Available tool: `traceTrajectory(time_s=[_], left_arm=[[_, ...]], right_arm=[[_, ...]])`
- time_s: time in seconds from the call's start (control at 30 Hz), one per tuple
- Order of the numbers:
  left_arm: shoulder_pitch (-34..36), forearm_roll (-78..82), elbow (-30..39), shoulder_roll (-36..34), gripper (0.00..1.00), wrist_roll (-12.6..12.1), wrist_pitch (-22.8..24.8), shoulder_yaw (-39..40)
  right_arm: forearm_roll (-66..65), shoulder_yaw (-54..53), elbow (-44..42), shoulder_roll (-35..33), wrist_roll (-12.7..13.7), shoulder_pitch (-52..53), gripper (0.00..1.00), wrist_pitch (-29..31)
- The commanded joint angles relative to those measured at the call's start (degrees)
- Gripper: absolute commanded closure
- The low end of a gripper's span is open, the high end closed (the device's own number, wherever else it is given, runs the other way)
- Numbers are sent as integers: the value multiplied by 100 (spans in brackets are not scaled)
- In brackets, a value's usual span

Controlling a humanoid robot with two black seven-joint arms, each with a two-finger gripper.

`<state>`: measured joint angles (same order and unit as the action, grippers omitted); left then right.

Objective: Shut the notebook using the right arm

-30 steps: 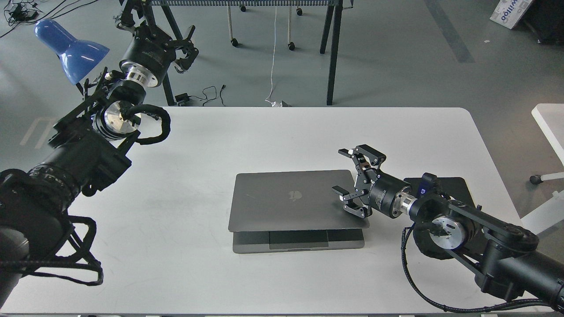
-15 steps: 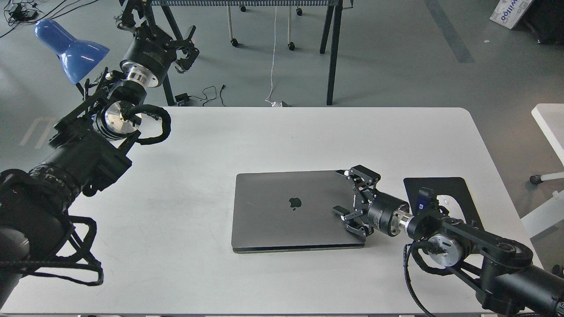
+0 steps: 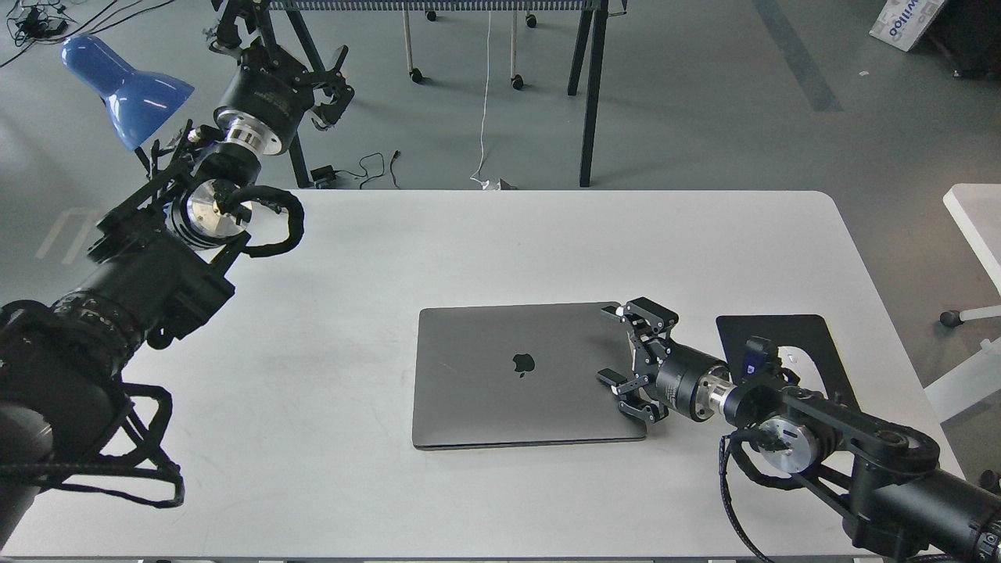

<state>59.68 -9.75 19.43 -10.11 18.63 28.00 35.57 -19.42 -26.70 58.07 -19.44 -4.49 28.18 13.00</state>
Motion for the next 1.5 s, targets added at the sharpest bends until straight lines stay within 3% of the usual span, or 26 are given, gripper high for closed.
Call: traceTrajectory(time_s=[0.0,0.5,0.67,0.8,0.93,1.2,1.33,1.47], left_arm=[[0,0,0,0,0,1,0,2],[0,0,8,18,0,1,0,-6],[-9,0,0,0,0,1,0,-6],[-9,0,0,0,0,-8,0,2],[0,0,0,0,0,-8,0,2],[0,0,0,9,0,1,0,2],[0,0,0,9,0,1,0,2],[0,0,0,0,0,-8,0,2]], right_arm=[[0,7,2,-7,1,-14,0,0],[0,-273,187,-139,-25,91,0,0],[0,-1134,319,-517,-52,223,0,44],[0,-2196,266,-465,-280,311,0,44],[0,-3155,205,-447,-272,364,0,-17],[96,-4026,-972,-17,-395,1067,0,-158],[656,-4282,-1306,1,-254,1128,0,-167],[1703,-4229,-1719,-34,44,1435,0,-158]])
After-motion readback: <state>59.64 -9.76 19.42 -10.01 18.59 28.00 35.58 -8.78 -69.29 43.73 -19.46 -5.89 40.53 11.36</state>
